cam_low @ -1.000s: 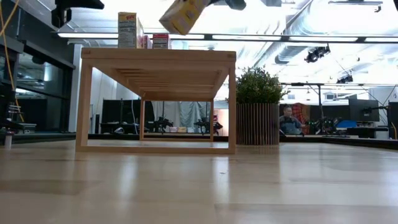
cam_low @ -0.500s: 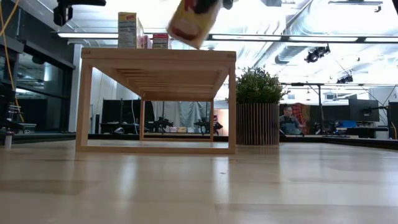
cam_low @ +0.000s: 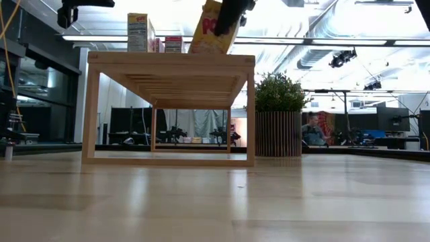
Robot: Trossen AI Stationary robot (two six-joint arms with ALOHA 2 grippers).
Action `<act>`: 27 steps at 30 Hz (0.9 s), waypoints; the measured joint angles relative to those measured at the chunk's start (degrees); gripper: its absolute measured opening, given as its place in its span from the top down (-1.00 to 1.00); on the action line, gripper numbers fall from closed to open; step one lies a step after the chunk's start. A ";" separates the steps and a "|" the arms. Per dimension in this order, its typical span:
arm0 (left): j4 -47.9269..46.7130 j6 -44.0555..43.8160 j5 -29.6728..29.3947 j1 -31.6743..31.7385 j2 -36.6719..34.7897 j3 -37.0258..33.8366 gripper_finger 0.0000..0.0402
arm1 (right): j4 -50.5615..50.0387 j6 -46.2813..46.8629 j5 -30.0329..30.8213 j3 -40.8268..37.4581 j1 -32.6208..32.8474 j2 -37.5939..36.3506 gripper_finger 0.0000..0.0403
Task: Stack cereal on shelf
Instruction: Put the yellow cereal box aligned with the other yellow cereal box on the shelf
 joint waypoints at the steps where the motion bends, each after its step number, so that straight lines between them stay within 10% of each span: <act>1: -0.02 -0.02 0.00 0.00 0.00 0.00 1.00 | 0.16 -0.35 0.08 0.00 0.00 0.23 0.12; 10: -0.05 -0.04 0.00 0.00 0.00 0.00 1.00 | 5.73 -0.08 0.24 0.07 -0.05 1.08 -0.23; 27: -0.21 -0.03 0.04 0.04 0.00 0.00 1.00 | 5.34 1.99 -6.19 2.45 -3.41 -0.74 -0.25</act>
